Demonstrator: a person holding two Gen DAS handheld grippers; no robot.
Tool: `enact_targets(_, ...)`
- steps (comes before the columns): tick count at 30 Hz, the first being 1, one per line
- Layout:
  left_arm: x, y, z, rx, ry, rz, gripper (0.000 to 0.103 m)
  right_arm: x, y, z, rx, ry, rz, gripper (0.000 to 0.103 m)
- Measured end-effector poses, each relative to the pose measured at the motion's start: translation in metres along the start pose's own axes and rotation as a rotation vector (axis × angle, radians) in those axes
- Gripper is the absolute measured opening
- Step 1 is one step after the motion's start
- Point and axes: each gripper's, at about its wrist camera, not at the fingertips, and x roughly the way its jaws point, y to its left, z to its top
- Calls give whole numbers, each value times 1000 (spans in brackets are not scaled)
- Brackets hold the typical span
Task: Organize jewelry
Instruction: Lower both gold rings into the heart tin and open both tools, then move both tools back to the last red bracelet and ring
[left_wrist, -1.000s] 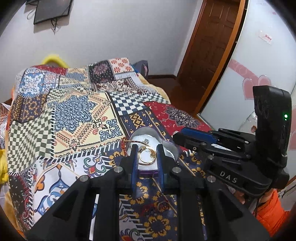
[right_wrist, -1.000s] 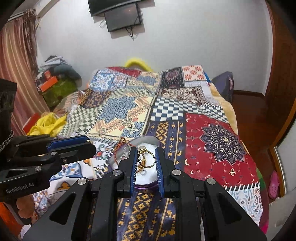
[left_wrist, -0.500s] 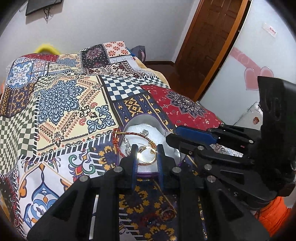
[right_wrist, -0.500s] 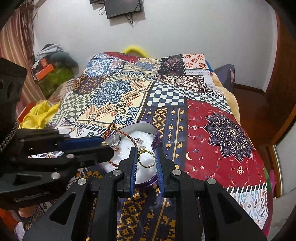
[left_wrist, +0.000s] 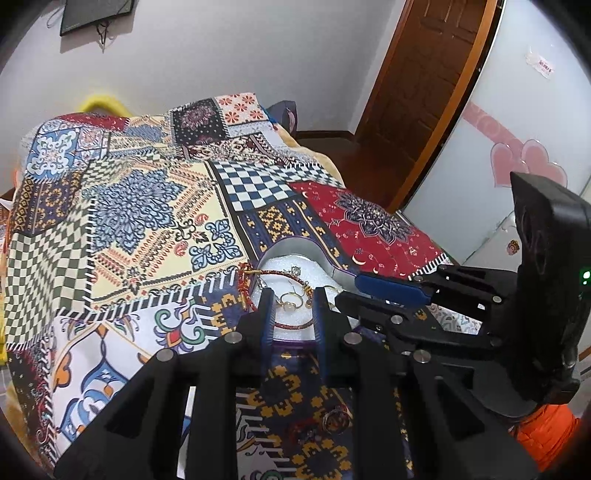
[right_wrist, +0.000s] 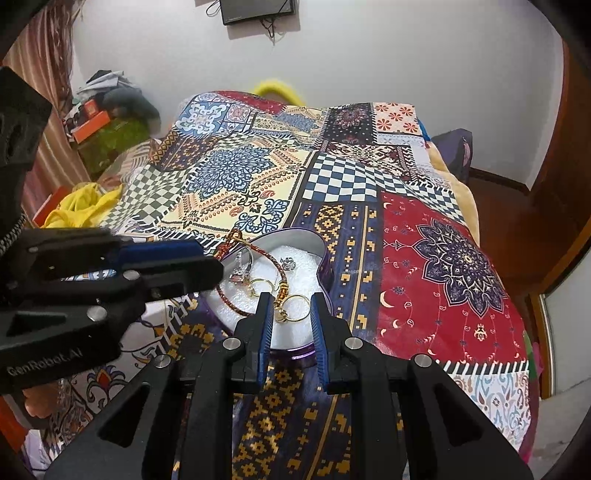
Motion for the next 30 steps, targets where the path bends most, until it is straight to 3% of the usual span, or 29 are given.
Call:
enact_targets(8, -37, -6, -2, 23, -55, 50, 29, -27, 7, 1, -7, -56, -28, 34)
enact_targets(17, -72, -12, -17, 46, -78, 77, 30, -47, 26, -8, -31, -79, -25, 35)
enact_targets(30, -71, 4, -61, 18, -2, 105, 30, -13, 54, -43, -67, 36, 20, 35)
